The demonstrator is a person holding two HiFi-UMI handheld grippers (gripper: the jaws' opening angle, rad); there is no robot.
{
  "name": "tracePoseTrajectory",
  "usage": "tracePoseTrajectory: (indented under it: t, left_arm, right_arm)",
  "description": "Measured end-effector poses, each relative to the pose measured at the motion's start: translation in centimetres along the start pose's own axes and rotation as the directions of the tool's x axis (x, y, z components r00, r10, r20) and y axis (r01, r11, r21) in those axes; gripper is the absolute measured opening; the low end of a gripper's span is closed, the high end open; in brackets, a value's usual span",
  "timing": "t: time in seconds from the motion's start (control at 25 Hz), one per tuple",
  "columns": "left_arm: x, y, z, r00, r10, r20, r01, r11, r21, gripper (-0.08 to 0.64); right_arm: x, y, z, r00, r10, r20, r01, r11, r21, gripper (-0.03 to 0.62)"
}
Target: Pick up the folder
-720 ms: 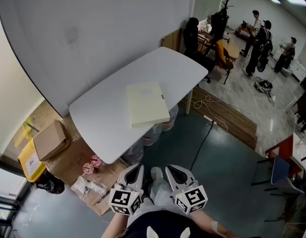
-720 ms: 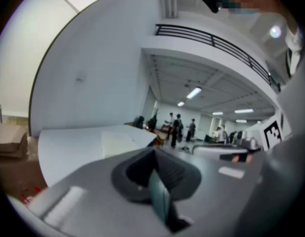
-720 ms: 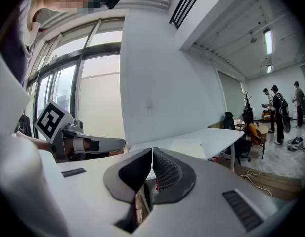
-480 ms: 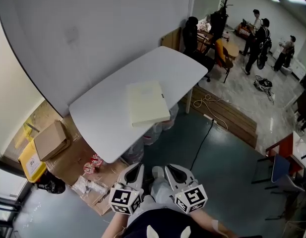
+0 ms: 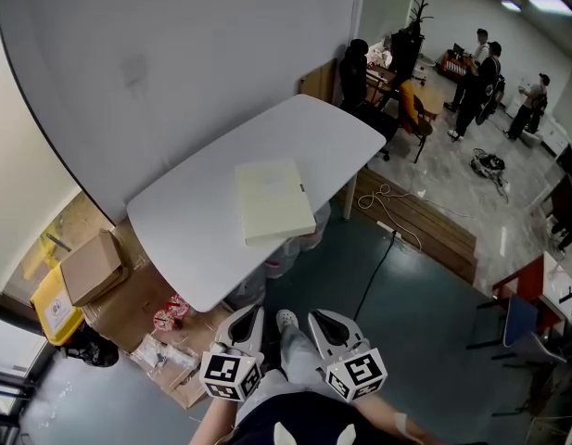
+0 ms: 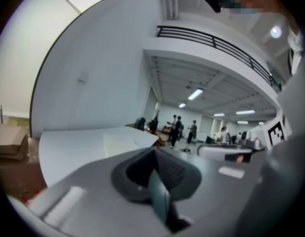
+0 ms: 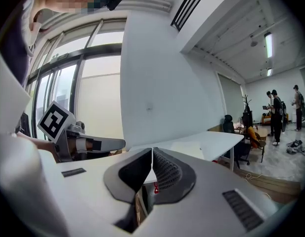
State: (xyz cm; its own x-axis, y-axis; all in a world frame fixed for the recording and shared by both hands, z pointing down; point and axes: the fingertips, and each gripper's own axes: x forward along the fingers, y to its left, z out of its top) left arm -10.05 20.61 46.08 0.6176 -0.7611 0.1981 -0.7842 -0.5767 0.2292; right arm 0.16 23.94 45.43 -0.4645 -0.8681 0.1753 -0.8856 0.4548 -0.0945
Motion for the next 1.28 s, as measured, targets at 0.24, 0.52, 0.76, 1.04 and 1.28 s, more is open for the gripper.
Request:
tracePoseTrajectory:
  t: [0.24, 0.52, 0.76, 1.04, 1.28]
  left_arm:
    - [1.2, 0.2, 0.3, 1.000, -0.013, -0.005, 0.014, 1.000, 0.007, 0.005]
    - [2.9, 1.2, 0.9, 1.000, -0.015, -0.011, 0.015, 0.999, 0.028, 0.005]
    - [4.5, 2.1, 1.7, 1.000, -0.011, -0.009, 0.011, 1.000, 0.027, 0.005]
    - [6.5, 2.8, 2.4, 1.000, -0.010, -0.016, 0.011, 1.000, 0.029, 0.005]
    - [8.7, 4.2, 2.5, 1.000, 0.000, -0.029, 0.001, 1.000, 0.024, 0.005]
  right_arm:
    - [0.8, -0.7, 0.6, 1.000, -0.003, 0.018, 0.003, 1.000, 0.007, 0.015]
    - [2.6, -1.2, 1.3, 0.999, 0.026, 0.044, -0.027, 1.000, 0.016, 0.015]
    - [4.1, -2.3, 1.9, 0.998, 0.036, 0.054, -0.037, 0.999, 0.017, 0.015]
    - [6.0, -3.8, 2.3, 0.998, 0.041, 0.051, -0.043, 0.999, 0.031, 0.015]
    - [8.3, -5.3, 2.4, 0.997, 0.052, 0.049, -0.053, 0.998, 0.035, 0.015]
